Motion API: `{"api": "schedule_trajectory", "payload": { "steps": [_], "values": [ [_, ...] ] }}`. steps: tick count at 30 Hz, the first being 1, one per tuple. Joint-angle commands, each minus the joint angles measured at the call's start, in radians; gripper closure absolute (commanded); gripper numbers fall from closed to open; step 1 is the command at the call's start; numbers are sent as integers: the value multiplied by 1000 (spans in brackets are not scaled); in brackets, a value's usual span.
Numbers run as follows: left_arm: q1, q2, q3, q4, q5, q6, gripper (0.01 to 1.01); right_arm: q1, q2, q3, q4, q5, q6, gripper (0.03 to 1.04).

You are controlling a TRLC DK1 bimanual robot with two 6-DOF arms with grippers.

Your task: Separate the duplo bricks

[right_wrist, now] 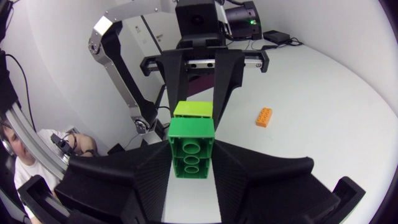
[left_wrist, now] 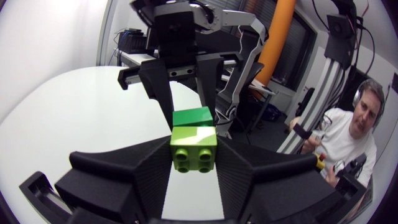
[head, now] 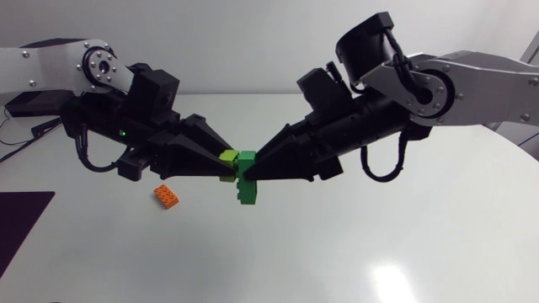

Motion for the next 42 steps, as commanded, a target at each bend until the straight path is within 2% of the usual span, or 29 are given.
{"api": "schedule_trajectory", "payload": {
  "steps": [1, 6, 9, 12, 15, 19, 26, 30, 42],
  "values": [
    [-2, 39, 22, -58, -14, 117, 757, -57, 9, 5, 15, -63, 25, 789],
    [23, 56, 77, -180, -25, 233, 757, -127, -14, -3, -34, -103, -18, 789],
    [21, 51, 105, -159, -158, 215, 757, -172, -56, -13, -79, -99, -58, 789],
    [-9, 10, 110, 41, -387, 20, 754, -201, -96, -38, -108, -85, -90, 789],
    [-69, -8, 57, 202, -660, -46, 752, -207, -122, -72, -125, -70, -119, 789],
    [-147, 4, -53, 355, -944, -57, 751, -193, -151, -112, -123, -42, -135, 789],
    [-195, 125, -159, 475, -1244, -41, 749, -188, -171, -125, -126, -30, -138, 789],
    [-206, 190, -174, 511, -1332, -37, 749, -185, -183, -142, -126, -27, -141, 789],
    [-298, 266, -263, 620, -1416, -61, 738, -190, -218, -176, -126, -27, -145, 789]
  ]
}}
